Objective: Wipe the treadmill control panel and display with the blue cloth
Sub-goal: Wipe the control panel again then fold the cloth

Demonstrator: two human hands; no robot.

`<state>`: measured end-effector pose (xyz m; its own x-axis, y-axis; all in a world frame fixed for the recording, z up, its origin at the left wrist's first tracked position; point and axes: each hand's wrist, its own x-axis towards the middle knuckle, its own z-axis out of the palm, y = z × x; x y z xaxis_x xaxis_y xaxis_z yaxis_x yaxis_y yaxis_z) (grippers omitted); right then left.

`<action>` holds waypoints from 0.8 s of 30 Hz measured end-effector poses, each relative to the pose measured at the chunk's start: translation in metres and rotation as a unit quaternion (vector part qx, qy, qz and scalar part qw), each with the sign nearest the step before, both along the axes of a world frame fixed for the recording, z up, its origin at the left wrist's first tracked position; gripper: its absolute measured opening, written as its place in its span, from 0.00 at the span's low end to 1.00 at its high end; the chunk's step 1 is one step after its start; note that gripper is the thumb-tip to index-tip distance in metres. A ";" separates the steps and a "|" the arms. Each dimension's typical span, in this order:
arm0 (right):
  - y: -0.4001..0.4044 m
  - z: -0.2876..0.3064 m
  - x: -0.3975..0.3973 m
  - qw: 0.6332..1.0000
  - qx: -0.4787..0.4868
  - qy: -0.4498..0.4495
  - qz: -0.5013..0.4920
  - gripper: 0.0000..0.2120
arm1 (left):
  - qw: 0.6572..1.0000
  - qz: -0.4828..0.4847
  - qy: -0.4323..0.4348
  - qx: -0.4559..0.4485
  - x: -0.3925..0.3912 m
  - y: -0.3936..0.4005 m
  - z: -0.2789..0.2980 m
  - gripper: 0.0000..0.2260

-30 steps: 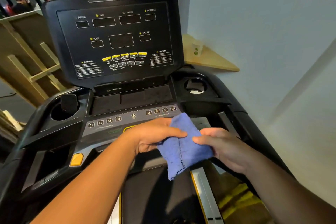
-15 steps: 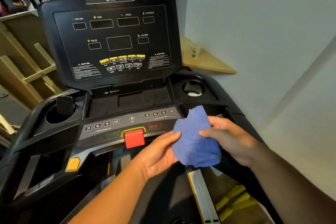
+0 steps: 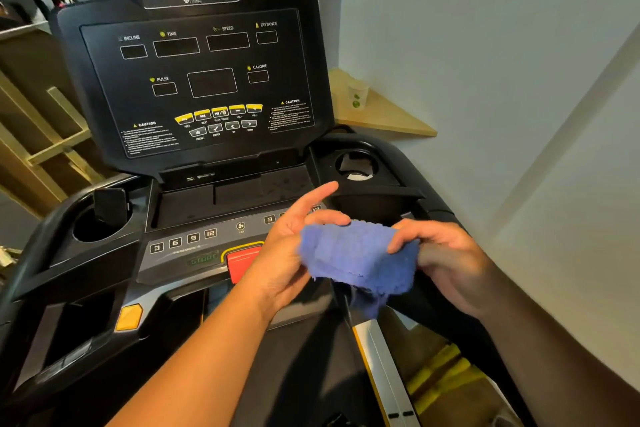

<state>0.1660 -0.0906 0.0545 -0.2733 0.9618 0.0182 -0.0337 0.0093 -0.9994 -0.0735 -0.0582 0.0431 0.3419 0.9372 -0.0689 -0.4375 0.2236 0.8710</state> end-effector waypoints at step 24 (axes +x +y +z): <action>-0.023 -0.123 0.037 0.947 -0.273 0.057 -0.158 0.14 | 0.763 -0.210 0.576 0.206 0.128 0.110 -0.053 0.17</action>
